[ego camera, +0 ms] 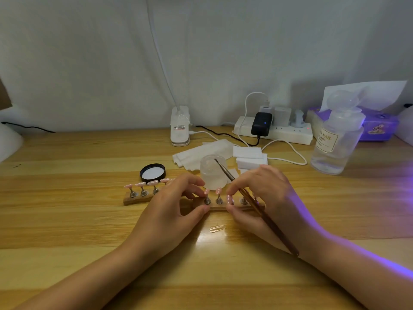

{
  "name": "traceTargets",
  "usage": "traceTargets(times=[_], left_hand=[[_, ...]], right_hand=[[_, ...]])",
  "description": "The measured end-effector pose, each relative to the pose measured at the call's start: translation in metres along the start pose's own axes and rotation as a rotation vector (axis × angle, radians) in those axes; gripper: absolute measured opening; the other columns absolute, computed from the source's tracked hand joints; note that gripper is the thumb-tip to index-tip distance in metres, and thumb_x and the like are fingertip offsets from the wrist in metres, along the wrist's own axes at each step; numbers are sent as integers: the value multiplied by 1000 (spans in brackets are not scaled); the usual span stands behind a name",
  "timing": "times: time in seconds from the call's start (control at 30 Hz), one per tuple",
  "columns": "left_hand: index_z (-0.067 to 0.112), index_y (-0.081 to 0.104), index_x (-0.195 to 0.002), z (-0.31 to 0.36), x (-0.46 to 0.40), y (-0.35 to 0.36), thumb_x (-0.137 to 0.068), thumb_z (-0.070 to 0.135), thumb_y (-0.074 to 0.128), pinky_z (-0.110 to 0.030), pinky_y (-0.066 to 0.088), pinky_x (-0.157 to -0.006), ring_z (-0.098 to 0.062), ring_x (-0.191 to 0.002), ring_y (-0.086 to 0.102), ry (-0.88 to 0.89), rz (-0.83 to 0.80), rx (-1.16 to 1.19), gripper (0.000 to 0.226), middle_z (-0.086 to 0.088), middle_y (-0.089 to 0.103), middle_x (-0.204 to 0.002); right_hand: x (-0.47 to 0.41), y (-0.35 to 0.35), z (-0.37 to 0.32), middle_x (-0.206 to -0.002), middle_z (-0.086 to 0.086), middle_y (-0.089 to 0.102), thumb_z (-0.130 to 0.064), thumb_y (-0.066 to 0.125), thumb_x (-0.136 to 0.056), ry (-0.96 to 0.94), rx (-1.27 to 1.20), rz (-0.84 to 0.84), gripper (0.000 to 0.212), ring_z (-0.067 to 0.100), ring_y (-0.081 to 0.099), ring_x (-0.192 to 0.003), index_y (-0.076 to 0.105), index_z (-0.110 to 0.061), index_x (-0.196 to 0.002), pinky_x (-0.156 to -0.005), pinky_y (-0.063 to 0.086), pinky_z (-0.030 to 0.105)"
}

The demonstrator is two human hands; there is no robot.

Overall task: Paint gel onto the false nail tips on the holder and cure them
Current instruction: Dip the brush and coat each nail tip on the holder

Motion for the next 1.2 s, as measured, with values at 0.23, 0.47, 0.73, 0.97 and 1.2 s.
traceTargets(times=[0.23, 0.47, 0.73, 0.97, 1.2], left_hand=[[31, 54, -102, 17, 3, -6, -74, 40, 65, -15, 44, -76, -2, -90, 53, 197, 89, -71, 32, 17, 57, -98], [12, 70, -93, 34, 7, -4, -80, 32, 58, -44, 50, -65, -9, -87, 57, 445, 99, -141, 27, 1, 65, -92], [19, 67, -92, 39, 7, -9, -79, 22, 59, -42, 51, -62, -12, -78, 63, 494, 121, -8, 15, 2, 67, -87], [15, 66, -94, 29, 4, -16, -78, 18, 62, -31, 54, -65, -10, -78, 64, 413, 189, 150, 16, 5, 67, -86], [22, 68, -91, 20, 1, -19, -80, 25, 68, -23, 52, -68, -9, -77, 63, 294, 208, 229, 11, 9, 68, -81]], right_hand=[[2, -7, -5, -84, -8, 65, -27, 66, -75, -50, -147, 117, 18, 3, 56, -84, 57, -23, -91, -85, 40, 23], [-10, 3, -12, -75, -9, 65, -38, 63, -78, 16, -319, -26, 20, 10, 64, -75, 53, -24, -90, -76, 50, 33], [0, -5, -20, -88, -7, 66, -28, 68, -78, -86, -339, 105, 23, 9, 64, -86, 52, -26, -96, -74, 51, 40], [2, -8, -10, -89, -10, 64, -51, 51, -85, 74, -321, 129, 23, 5, 61, -86, 57, -32, -95, -75, 50, 34], [-7, -24, 0, -79, -14, 63, -41, 39, -88, 130, -477, 194, 34, -9, 58, -74, 63, -19, -95, -67, 44, 9]])
Point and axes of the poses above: each hand's wrist, its own x-axis away from the middle knuckle, its own y-axis out of the palm, z = x × y, the point moved 6 cm from there along -x, towards the middle knuckle
